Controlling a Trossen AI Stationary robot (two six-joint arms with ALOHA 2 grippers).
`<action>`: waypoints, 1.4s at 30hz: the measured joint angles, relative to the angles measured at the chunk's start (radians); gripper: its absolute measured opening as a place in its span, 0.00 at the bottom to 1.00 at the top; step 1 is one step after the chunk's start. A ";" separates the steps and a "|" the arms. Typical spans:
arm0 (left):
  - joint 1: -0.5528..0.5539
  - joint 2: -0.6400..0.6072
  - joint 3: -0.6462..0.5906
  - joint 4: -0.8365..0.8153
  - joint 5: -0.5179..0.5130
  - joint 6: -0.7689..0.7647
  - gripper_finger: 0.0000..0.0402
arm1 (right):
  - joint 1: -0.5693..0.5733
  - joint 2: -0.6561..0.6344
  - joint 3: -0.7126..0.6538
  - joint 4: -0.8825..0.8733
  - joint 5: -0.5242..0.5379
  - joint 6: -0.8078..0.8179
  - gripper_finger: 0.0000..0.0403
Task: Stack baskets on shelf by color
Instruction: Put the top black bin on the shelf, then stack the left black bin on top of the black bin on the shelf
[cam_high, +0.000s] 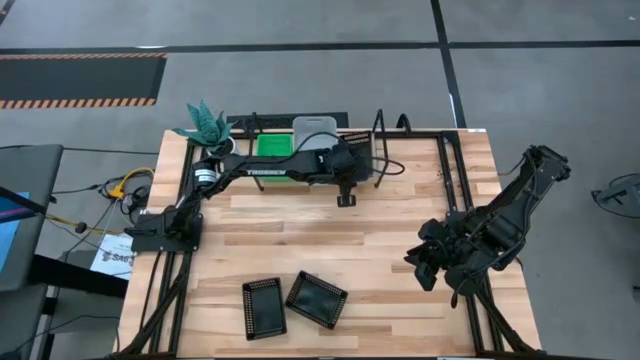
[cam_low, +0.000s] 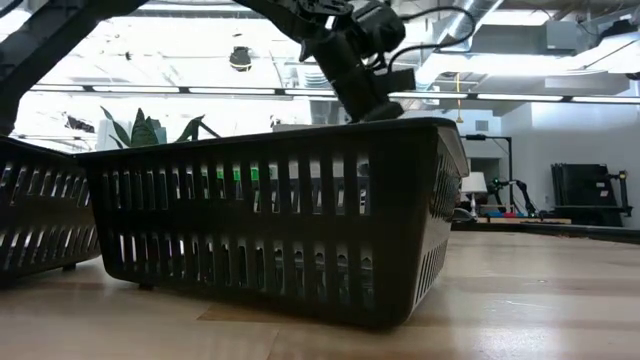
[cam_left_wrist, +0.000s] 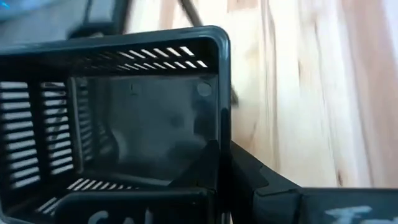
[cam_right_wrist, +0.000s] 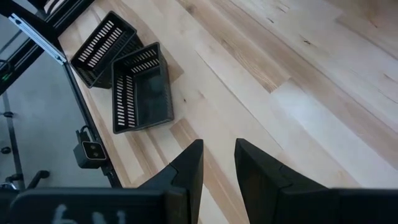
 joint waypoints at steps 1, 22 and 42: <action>0.002 0.001 -0.001 -0.023 0.000 0.000 0.00 | 0.000 0.000 0.000 -0.002 0.000 0.000 0.29; 0.005 0.032 0.000 0.015 -0.072 -0.012 0.34 | 0.000 0.000 0.000 0.003 -0.008 0.021 0.29; -0.178 -0.007 0.464 -0.790 0.363 -0.341 0.45 | 0.000 0.000 0.000 0.007 -0.008 0.018 0.29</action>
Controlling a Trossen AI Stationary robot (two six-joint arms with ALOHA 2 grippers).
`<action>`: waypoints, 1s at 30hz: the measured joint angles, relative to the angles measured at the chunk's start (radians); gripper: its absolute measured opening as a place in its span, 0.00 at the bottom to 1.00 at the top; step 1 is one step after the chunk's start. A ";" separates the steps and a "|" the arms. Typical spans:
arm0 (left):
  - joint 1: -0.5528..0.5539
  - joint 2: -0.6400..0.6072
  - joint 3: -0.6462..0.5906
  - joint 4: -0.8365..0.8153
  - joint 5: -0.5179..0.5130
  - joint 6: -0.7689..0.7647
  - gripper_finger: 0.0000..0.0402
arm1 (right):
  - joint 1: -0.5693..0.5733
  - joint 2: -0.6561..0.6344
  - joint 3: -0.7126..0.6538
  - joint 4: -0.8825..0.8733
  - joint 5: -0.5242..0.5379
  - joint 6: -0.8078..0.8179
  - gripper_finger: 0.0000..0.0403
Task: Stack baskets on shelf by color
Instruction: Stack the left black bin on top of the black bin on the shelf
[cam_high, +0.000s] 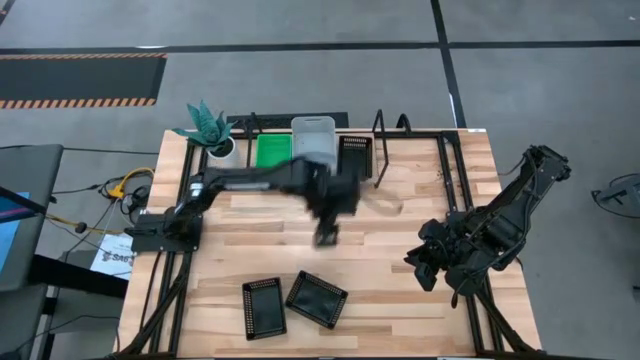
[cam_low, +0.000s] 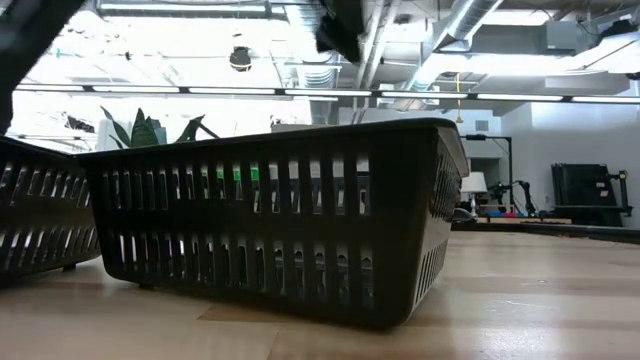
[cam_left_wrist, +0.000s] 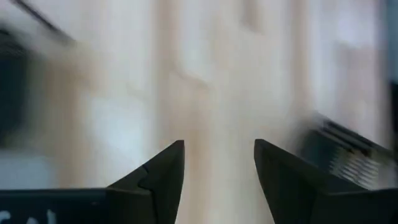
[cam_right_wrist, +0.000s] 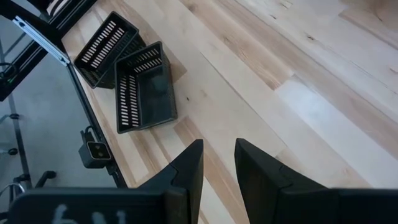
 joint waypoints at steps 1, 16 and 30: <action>-0.034 -0.020 -0.021 -0.041 0.016 -0.021 0.45 | 0.000 0.000 0.000 0.000 0.000 0.000 0.29; -0.570 -0.160 -0.273 -0.163 -0.230 -0.665 0.45 | 0.000 0.000 0.000 0.022 0.000 0.000 0.29; -0.800 -0.158 -0.509 0.146 -0.336 -0.981 0.45 | 0.029 0.000 0.000 0.040 -0.026 0.001 0.29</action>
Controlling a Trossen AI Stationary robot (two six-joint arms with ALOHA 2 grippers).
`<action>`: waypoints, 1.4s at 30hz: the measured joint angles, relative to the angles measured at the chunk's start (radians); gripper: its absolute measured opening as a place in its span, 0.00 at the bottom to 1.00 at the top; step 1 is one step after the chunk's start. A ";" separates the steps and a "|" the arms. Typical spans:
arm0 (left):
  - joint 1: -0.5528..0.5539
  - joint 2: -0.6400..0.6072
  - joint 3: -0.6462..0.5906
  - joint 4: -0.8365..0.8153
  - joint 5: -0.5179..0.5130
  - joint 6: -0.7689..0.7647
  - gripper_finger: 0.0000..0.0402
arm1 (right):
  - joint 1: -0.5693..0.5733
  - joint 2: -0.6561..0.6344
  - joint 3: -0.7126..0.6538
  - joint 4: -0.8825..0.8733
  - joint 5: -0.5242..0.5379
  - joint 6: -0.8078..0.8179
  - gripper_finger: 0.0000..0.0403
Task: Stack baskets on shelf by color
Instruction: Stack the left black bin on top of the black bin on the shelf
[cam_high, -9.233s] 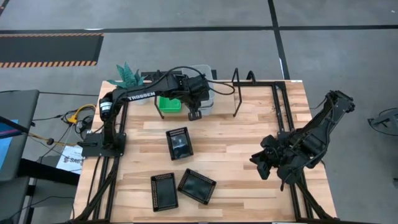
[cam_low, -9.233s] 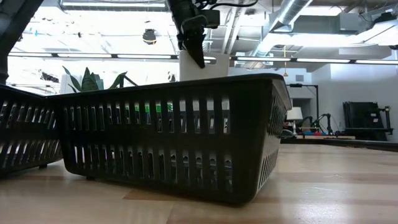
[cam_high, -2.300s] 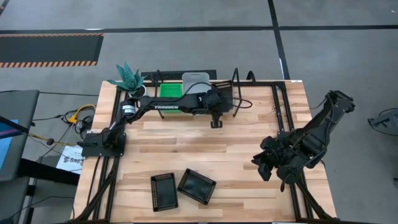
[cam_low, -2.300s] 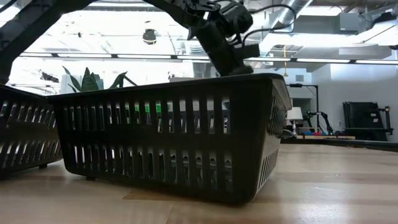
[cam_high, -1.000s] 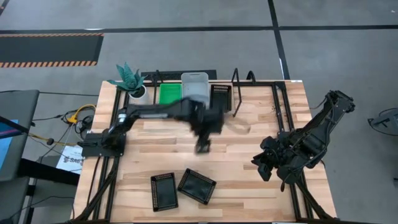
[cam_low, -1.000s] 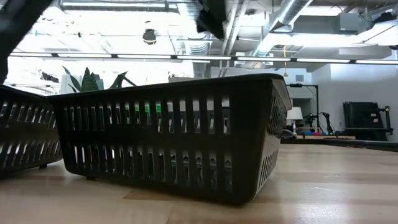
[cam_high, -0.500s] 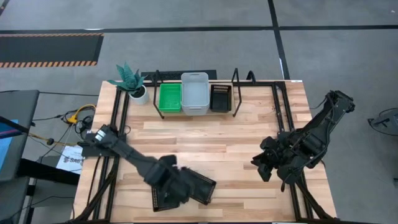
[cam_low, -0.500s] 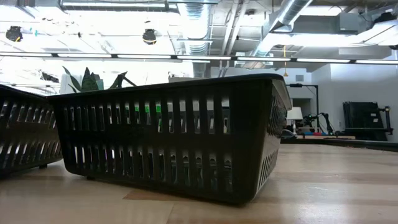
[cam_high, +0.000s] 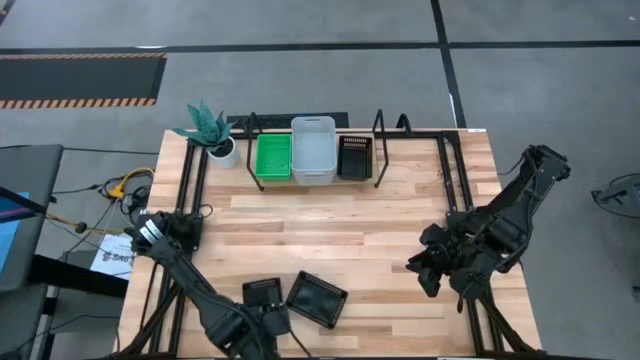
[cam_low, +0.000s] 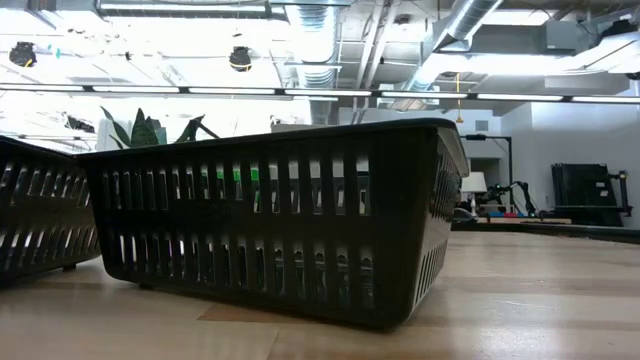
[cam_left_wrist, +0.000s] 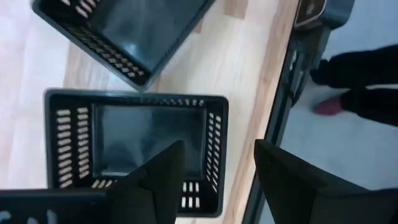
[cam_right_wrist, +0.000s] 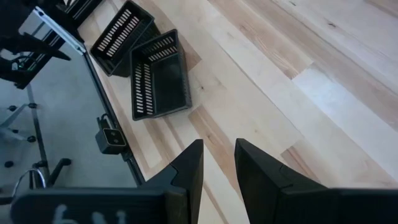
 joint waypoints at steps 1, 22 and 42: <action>-0.006 -0.001 -0.003 0.009 -0.009 0.001 0.45 | 0.000 0.000 0.000 0.000 0.000 0.000 0.29; -0.042 0.015 -0.290 0.314 0.045 -0.027 0.45 | 0.005 0.000 0.000 0.043 -0.004 0.000 0.29; 0.027 -0.037 -0.246 0.252 0.082 0.043 0.01 | 0.012 0.000 0.000 0.044 -0.008 -0.026 0.29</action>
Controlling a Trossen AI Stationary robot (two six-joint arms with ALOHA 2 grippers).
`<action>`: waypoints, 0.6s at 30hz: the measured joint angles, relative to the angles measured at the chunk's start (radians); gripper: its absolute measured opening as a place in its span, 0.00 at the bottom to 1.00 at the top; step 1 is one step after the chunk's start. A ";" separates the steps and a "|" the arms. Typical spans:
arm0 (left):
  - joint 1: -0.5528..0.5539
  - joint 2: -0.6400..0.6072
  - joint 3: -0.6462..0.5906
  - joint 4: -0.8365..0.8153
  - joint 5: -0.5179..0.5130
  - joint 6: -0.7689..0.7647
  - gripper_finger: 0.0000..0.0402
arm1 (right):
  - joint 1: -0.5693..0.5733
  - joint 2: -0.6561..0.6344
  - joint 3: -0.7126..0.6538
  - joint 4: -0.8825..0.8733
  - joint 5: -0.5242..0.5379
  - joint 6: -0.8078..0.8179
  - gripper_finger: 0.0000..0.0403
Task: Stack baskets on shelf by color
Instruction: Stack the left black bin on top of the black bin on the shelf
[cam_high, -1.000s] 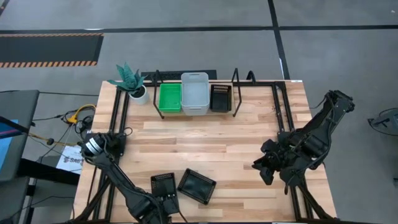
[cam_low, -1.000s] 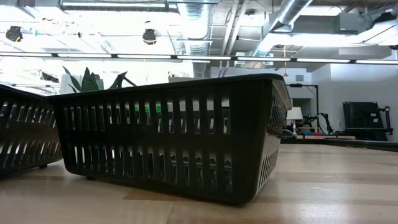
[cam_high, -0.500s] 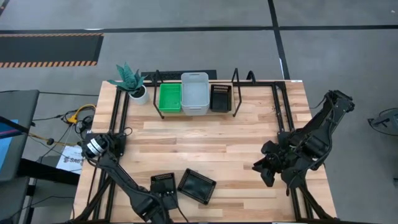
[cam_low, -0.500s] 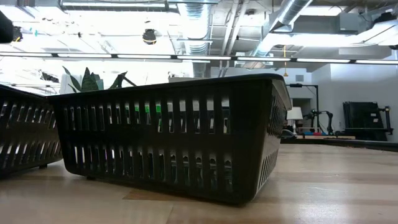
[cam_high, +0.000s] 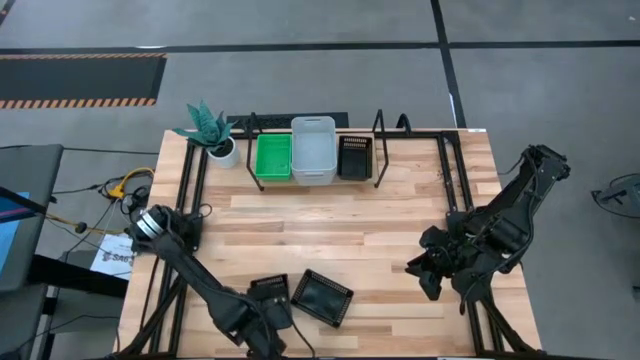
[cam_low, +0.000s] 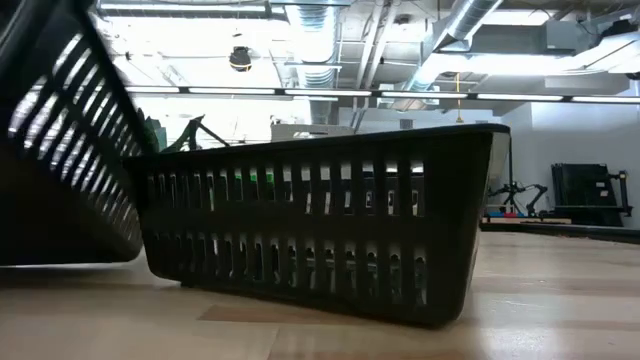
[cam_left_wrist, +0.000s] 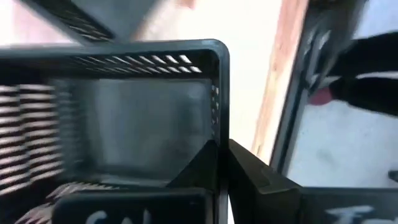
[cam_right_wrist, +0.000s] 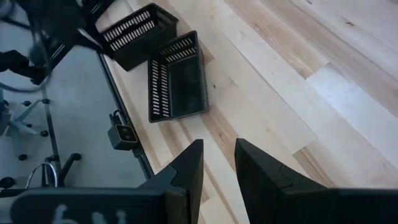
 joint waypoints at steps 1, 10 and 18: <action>0.006 -0.018 0.018 -0.034 -0.006 0.009 0.00 | 0.000 0.000 0.000 0.000 0.000 0.000 0.29; 0.112 -0.251 0.077 -0.226 -0.208 0.081 0.00 | -0.002 0.000 0.000 0.006 0.015 0.000 0.29; 0.372 -0.371 0.119 -0.075 -0.467 0.527 0.00 | -0.017 0.000 0.000 0.007 0.017 -0.001 0.29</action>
